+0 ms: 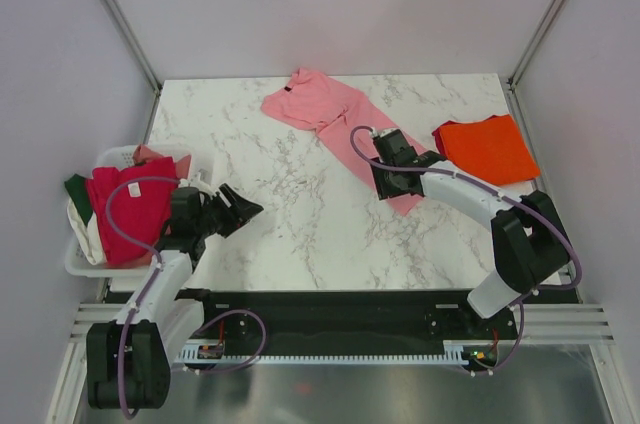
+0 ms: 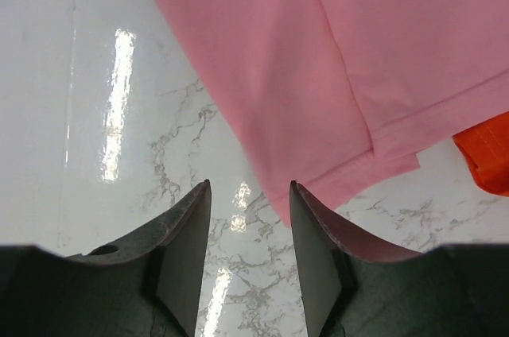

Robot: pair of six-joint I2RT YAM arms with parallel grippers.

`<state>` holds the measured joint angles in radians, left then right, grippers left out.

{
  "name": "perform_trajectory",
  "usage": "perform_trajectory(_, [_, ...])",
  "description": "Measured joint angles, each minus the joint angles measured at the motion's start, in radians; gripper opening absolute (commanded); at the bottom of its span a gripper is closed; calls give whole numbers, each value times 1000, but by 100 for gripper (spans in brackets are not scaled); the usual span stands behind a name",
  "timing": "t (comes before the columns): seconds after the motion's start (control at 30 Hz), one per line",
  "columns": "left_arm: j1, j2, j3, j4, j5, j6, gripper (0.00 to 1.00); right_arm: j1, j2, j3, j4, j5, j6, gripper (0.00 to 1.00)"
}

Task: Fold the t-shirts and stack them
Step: Fold the tshirt

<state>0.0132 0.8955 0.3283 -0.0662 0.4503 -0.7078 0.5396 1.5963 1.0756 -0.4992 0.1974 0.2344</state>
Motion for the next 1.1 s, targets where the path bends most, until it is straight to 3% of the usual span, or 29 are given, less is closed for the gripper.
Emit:
perform_trajectory(0.23, [0, 17, -24, 47, 0, 41, 68, 37, 8, -4, -31, 58, -9, 50])
perform_trajectory(0.43, [0, 17, -25, 54, 0, 54, 68, 60, 57, -5, -49, 94, -15, 42])
perform_trajectory(0.63, [0, 17, -25, 62, 0, 60, 68, 60, 166, -2, -74, 139, -12, 45])
perform_trajectory(0.73, [0, 17, -25, 62, -1, 63, 68, 61, 178, 16, -80, 156, -8, 42])
perform_trajectory(0.83, [0, 17, -25, 62, -1, 63, 68, 61, 193, 25, -82, 177, 0, 28])
perform_trajectory(0.97, [0, 17, -25, 62, -2, 63, 68, 61, 217, 40, -86, 196, 9, 0])
perform_trajectory(1.1, [0, 17, -25, 62, -2, 64, 68, 63, 220, 45, -91, 191, 21, 0])
